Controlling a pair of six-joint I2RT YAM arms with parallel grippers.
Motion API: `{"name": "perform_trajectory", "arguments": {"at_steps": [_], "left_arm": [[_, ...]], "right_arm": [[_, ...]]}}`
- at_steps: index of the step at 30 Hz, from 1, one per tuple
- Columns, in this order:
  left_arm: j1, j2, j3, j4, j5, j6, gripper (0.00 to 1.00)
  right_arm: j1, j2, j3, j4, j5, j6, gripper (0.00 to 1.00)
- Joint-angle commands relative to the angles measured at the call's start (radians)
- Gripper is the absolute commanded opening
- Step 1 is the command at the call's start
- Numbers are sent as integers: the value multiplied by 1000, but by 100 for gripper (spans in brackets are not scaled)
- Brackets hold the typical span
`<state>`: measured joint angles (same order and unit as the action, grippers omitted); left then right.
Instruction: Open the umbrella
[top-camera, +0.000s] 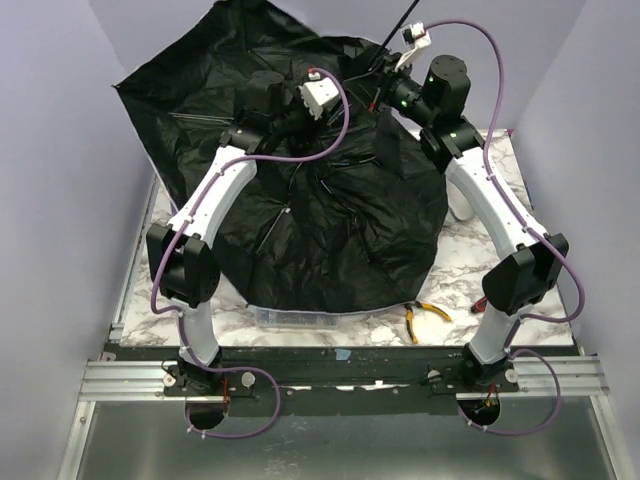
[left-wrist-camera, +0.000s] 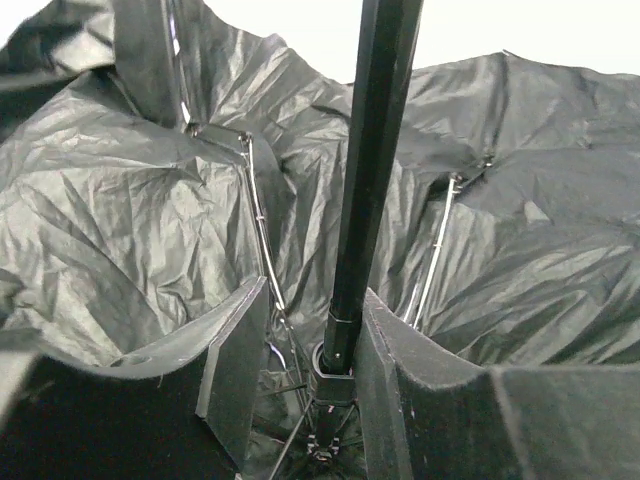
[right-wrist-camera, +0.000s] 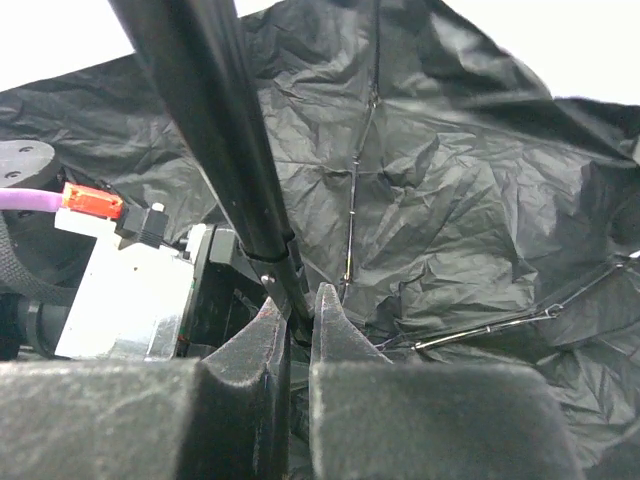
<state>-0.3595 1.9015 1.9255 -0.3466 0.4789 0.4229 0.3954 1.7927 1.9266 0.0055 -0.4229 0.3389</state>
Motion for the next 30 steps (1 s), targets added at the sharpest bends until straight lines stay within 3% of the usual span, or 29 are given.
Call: {"name": "perform_trajectory", "arguments": {"at_steps": [1,3,6,7,13,15,21,26,30], "left_arm": [[152,136,-71,-263,-333,104,38],[153,131,-71,-254,-319,112,29],[154,102,-78,-232,-277,119,3],[154,81,-87,-219,-260,120,0],[152,-75,-154,-113,-146,113,0],[152,-121,-147,-89,-111,92,0],[152,-217,-127,13,-41,39,0],[152,-272,-102,103,-35,58,0],[152,-337,-97,187,-1,129,0]], "right_arm": [[-28,-159,170,347,-49,108,1],[-29,-161,163,351,-59,120,1],[-28,-170,126,356,-78,146,1],[-28,-174,106,356,-83,156,1],[-28,-220,-60,360,-171,182,3],[-27,-245,-134,367,-187,185,16],[-28,-357,-407,353,-230,66,74],[-30,-449,-562,187,-120,-70,82],[-97,-452,-556,68,-73,-36,82]]}}
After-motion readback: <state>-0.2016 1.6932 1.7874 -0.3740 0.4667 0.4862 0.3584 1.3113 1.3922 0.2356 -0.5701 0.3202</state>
